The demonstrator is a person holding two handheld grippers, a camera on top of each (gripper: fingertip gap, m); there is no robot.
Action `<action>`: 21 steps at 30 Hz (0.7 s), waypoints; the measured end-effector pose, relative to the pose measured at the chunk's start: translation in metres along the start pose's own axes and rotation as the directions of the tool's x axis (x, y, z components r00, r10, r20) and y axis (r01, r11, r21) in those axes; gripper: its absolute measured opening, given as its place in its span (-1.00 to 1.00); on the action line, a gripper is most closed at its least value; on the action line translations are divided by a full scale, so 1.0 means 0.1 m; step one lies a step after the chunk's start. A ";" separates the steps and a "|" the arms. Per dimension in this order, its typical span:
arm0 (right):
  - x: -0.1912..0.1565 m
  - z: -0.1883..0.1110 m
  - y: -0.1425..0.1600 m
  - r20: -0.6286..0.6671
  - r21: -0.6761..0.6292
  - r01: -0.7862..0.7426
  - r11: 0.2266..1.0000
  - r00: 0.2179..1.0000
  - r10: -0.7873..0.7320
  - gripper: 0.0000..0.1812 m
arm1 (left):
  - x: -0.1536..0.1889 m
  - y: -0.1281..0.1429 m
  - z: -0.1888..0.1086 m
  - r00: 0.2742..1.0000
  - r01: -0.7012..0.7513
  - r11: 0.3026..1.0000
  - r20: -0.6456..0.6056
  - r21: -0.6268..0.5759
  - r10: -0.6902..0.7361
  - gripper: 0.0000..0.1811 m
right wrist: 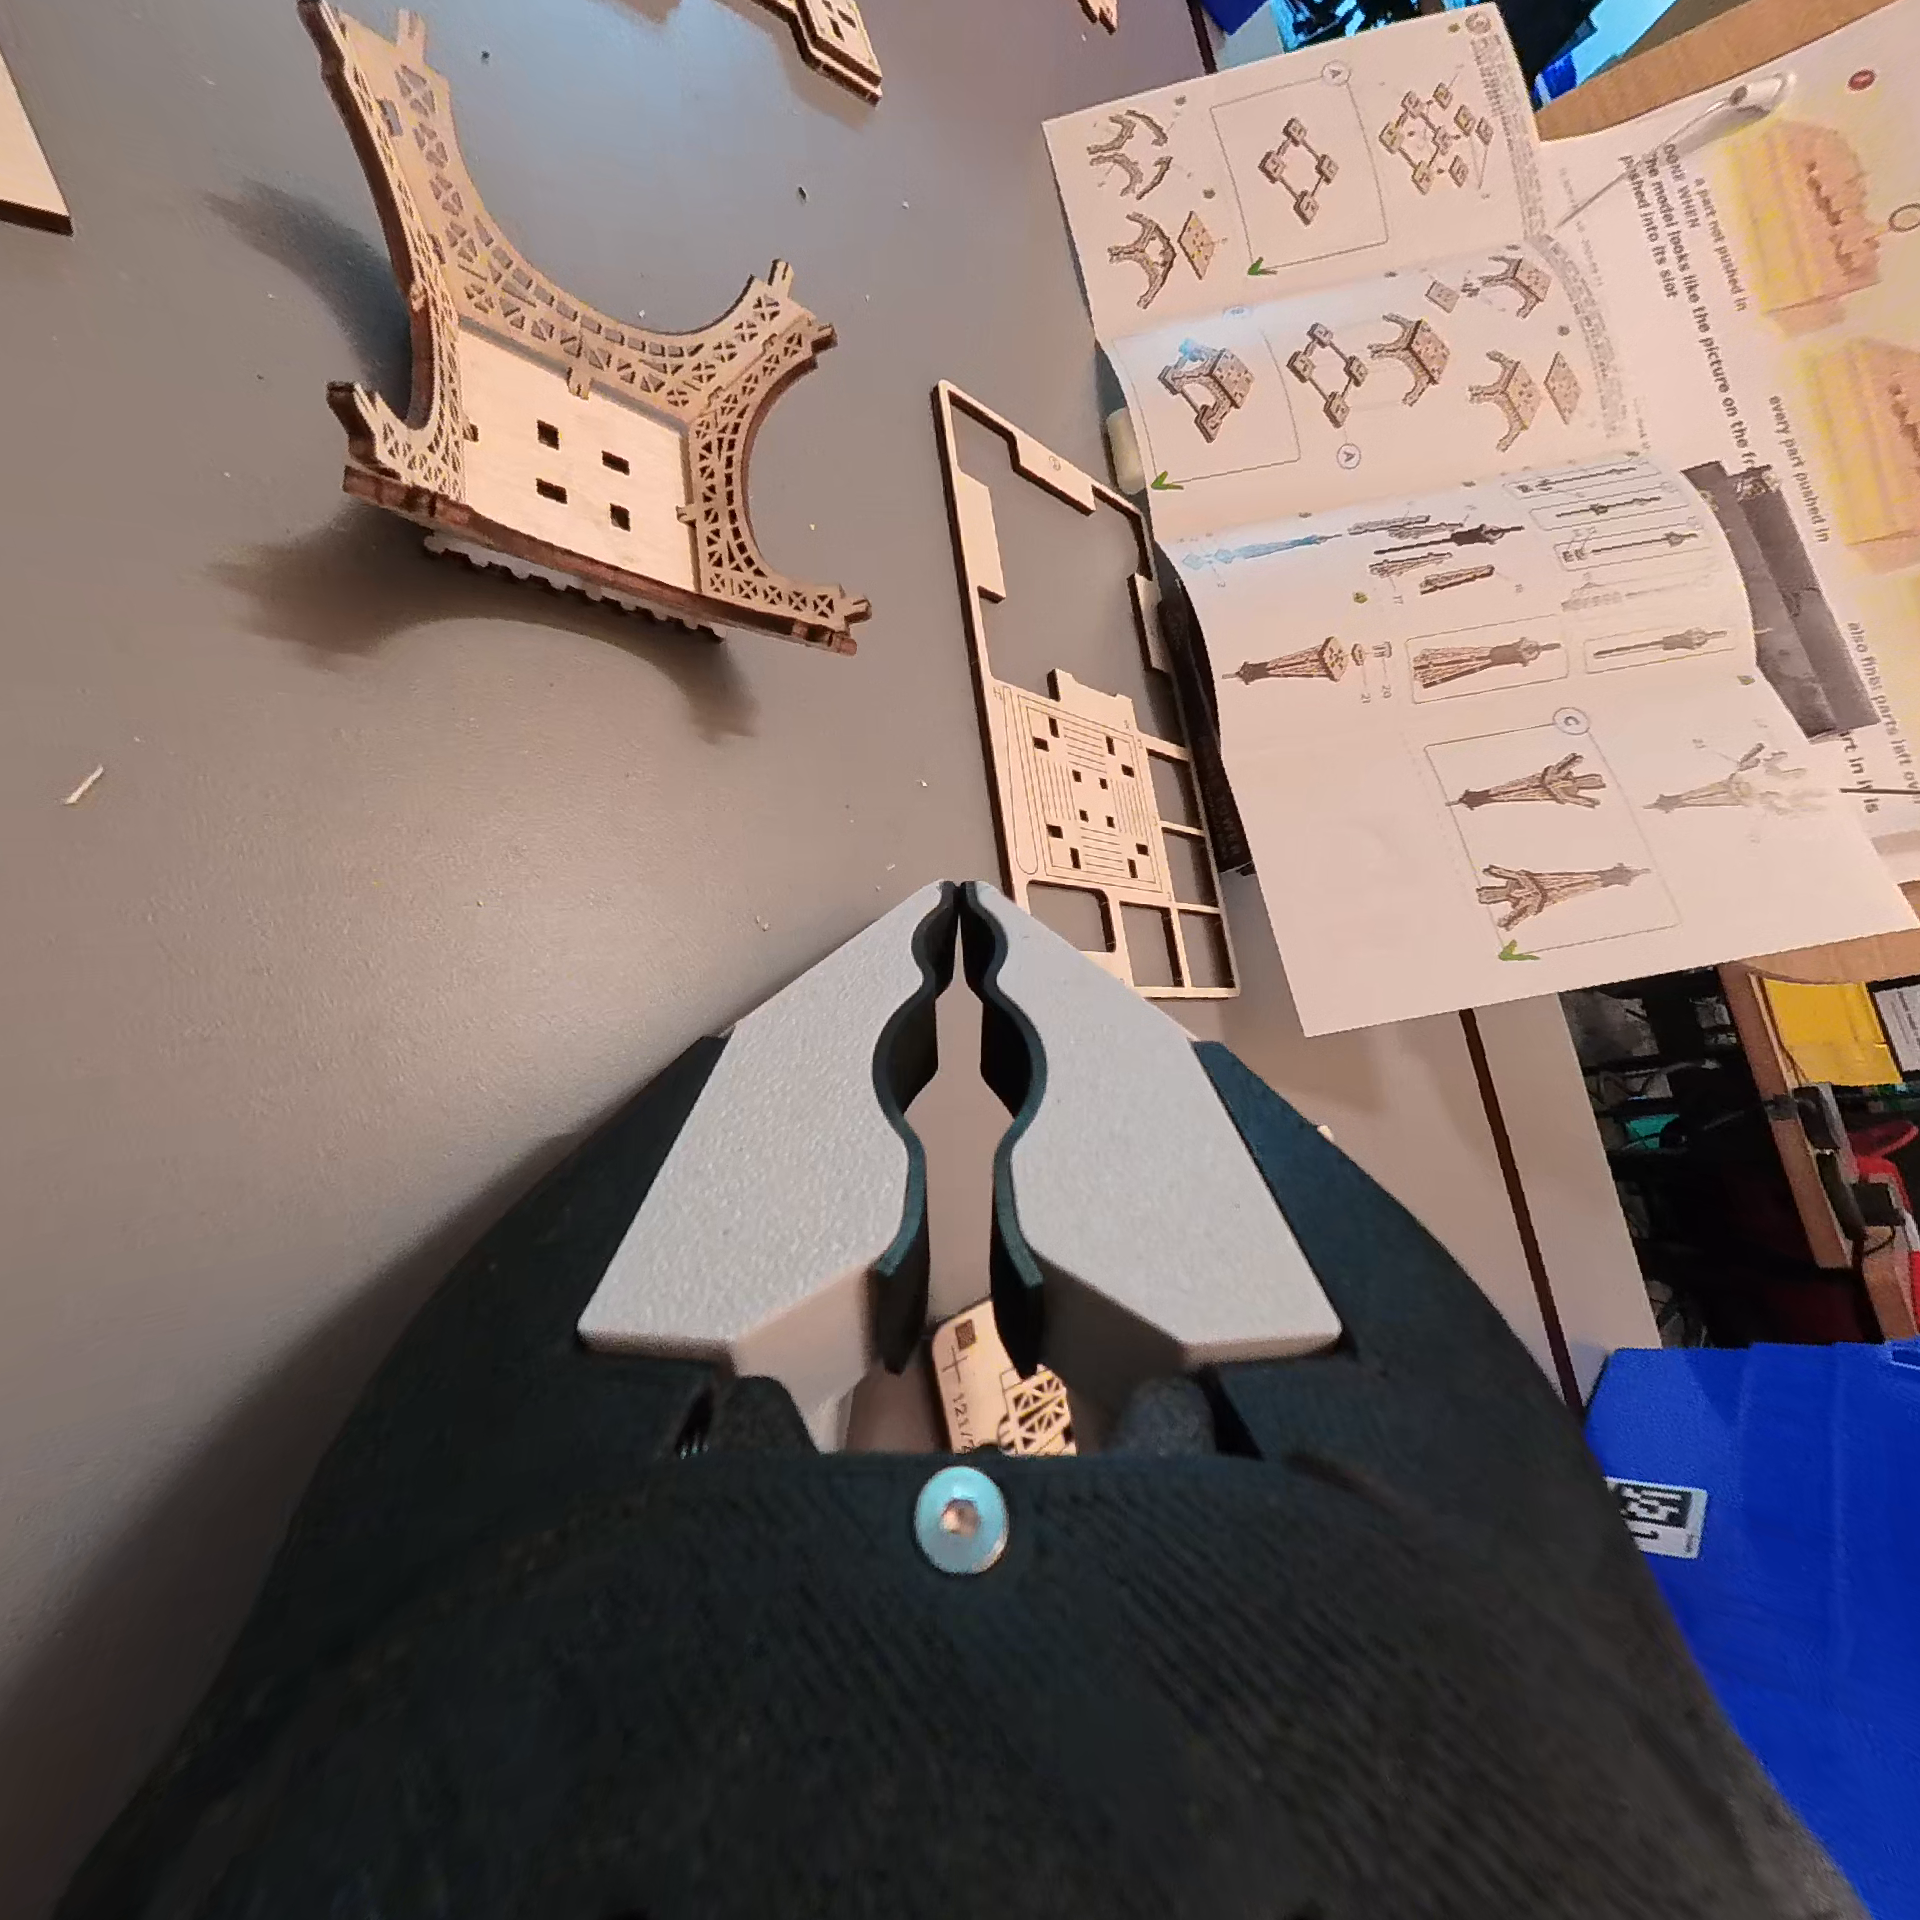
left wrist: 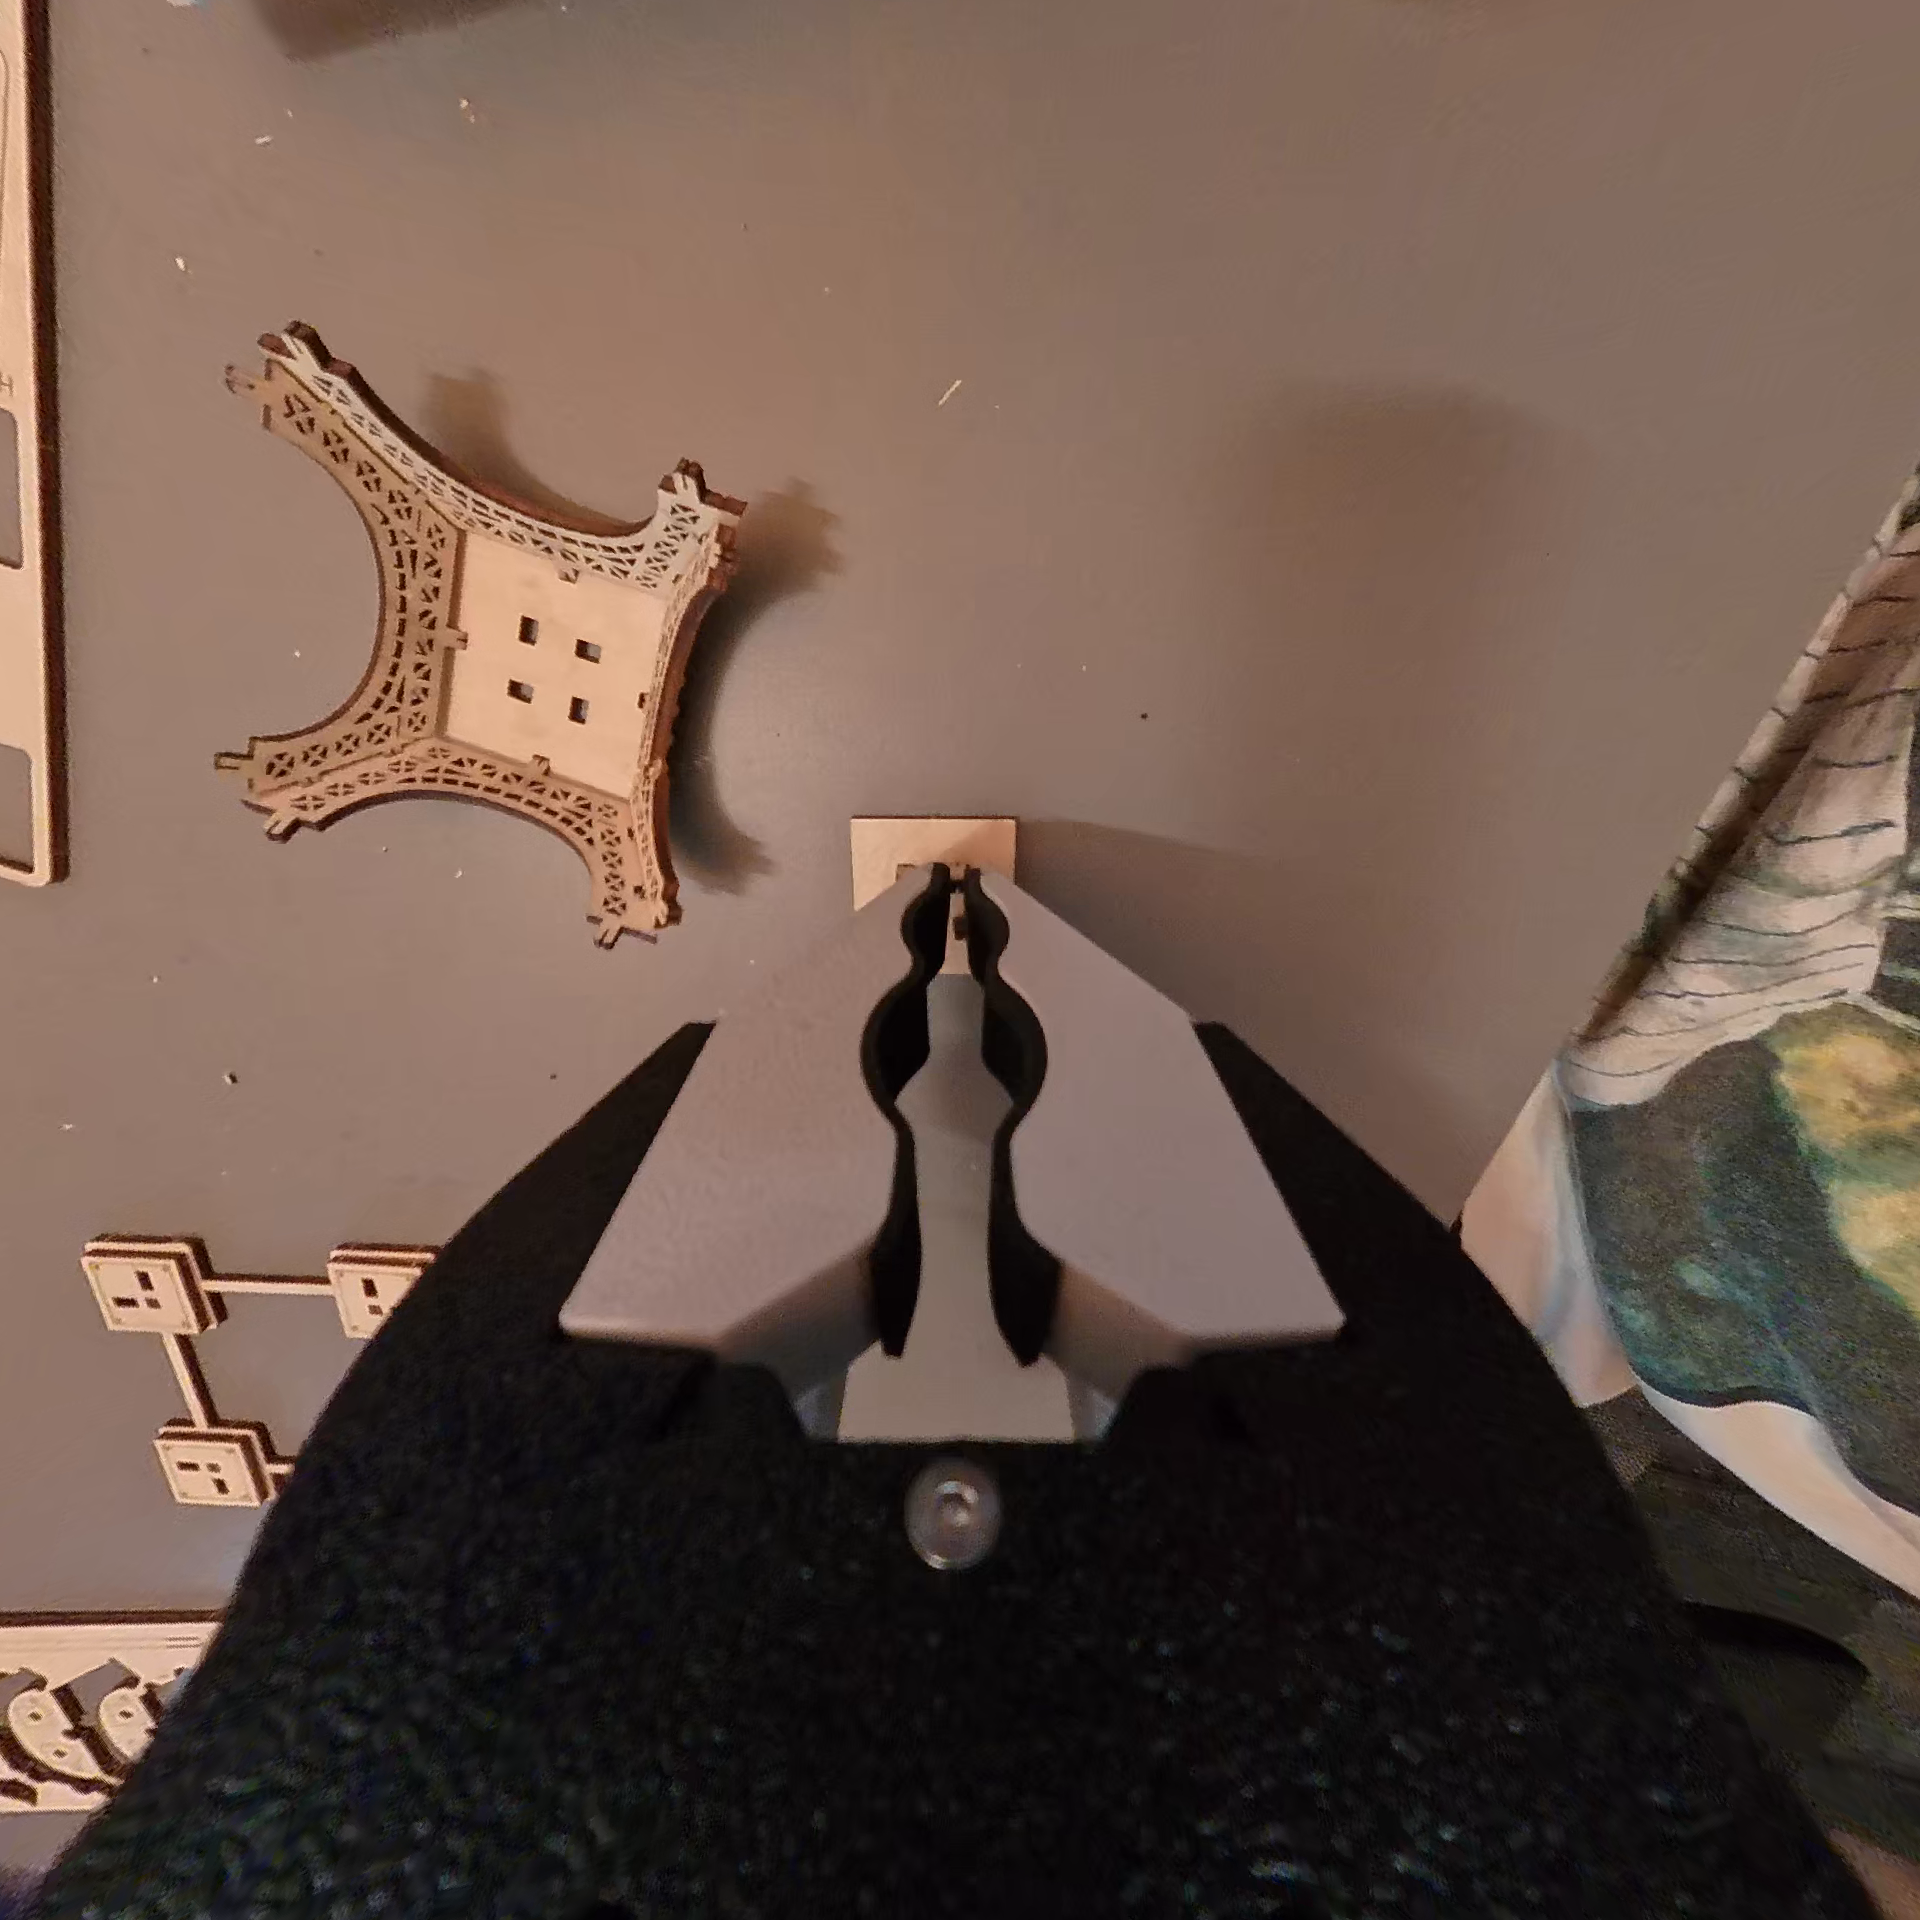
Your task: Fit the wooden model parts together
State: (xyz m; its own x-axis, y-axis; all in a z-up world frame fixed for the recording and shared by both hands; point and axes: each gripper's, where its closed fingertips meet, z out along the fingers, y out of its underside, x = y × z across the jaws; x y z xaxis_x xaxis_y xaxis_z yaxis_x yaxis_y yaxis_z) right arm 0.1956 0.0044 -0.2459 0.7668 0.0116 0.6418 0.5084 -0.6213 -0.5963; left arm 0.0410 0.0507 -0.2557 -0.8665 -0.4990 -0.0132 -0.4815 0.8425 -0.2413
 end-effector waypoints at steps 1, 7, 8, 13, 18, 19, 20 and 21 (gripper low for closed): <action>0.00 0.00 0.00 0.001 -0.002 0.000 1.000 1.000 0.000 -1.00 | 0.00 0.00 0.00 1.000 -0.001 1.000 0.000 -0.001 0.001 -1.00; -0.01 0.01 0.01 0.008 -0.005 -0.003 1.000 1.000 0.004 -1.00 | -0.01 0.00 0.00 1.000 -0.003 1.000 0.001 0.001 0.003 -1.00; -0.02 0.01 0.01 0.011 -0.006 -0.003 1.000 1.000 0.004 -1.00 | -0.01 0.00 0.00 1.000 -0.002 1.000 0.000 0.000 0.002 -1.00; -0.04 0.02 0.02 0.020 -0.010 0.001 1.000 1.000 0.000 -1.00 | -0.01 0.00 0.00 1.000 -0.008 1.000 0.000 -0.007 0.008 -1.00; -0.05 0.03 0.04 0.025 -0.015 -0.001 1.000 1.000 0.002 -1.00 | -0.01 0.00 0.00 1.000 -0.016 1.000 0.001 -0.013 0.016 -1.00; -0.05 0.03 0.04 0.027 -0.016 -0.002 1.000 1.000 0.002 -1.00 | -0.01 0.00 0.00 1.000 -0.019 1.000 0.003 -0.015 0.019 -1.00; -0.05 0.03 0.04 0.027 -0.016 -0.003 1.000 1.000 0.004 -1.00 | 0.00 0.00 0.00 1.000 -0.023 1.000 0.006 -0.016 0.023 -1.00; -0.05 0.03 0.04 0.027 -0.016 -0.005 1.000 1.000 0.005 -1.00 | 0.00 0.00 0.00 1.000 -0.025 1.000 0.008 -0.019 0.026 -1.00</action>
State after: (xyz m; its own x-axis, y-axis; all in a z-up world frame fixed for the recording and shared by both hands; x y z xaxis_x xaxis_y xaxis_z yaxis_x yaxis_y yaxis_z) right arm 0.1949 0.0040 -0.2523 0.7797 0.0296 0.6254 0.4986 -0.6336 -0.5916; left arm 0.0414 0.0509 -0.2562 -0.8774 -0.4789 -0.0274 -0.4617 0.8586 -0.2227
